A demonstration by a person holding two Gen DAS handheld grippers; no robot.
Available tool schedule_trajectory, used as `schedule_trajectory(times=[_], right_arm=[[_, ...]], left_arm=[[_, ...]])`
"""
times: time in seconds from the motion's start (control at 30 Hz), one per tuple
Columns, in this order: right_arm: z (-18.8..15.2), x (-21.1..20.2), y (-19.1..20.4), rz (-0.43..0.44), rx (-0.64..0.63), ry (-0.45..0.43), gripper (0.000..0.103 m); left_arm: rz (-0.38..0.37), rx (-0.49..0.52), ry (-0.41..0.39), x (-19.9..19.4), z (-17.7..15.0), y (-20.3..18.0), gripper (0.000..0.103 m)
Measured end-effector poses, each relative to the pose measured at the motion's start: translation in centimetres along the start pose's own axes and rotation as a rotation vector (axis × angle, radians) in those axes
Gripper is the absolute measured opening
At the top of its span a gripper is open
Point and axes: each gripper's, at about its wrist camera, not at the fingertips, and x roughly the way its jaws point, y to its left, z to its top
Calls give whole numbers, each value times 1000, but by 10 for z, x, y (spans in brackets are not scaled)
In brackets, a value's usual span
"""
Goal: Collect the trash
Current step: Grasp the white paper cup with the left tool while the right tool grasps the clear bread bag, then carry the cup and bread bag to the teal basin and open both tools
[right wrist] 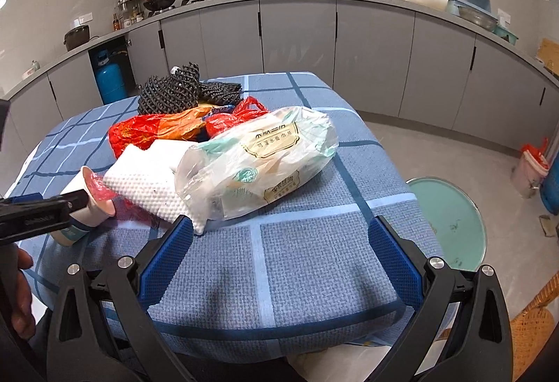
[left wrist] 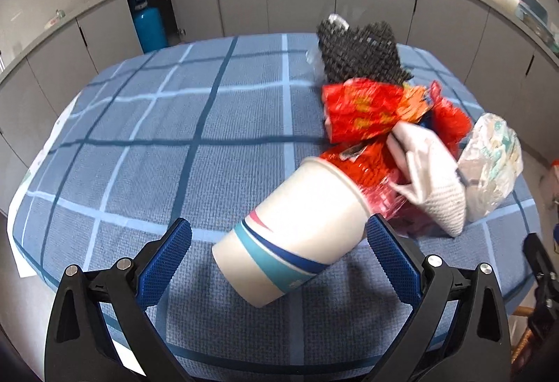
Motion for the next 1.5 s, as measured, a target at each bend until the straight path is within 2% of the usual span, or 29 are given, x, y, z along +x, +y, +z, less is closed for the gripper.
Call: schedule_trajectory(times=[0.23,0.43,0.53,0.6,0.67,0.7,0.93,1.23,1.5], right_arm=[[-2,10,3,22,-8,23,98],[-2,15,2,32,-1,31,98],[-3,17,2,38,-1,35,98],[-2,19,3,41,0,39,98],[-2,21,4,43,0,43,98],[-2,23,5,44,-1,47,98],[4,28,8,32,-5,59,98],[29,35,8,20,7,34,98],[61,59,-4,34,102,46,98]], left_arm=[[-2,-25,21,5,8,-2,99],[-1,40,48,22,3,-16,99],[-25,55,59,28,-1,-12,99],[-50,56,67,29,-3,-8,97],[-80,56,85,31,-6,-5,83],[-87,58,84,30,-6,-5,83],[-119,94,18,10,0,-6,78],[-148,34,-56,-9,27,20,77],[-114,26,-126,-7,48,23,77]])
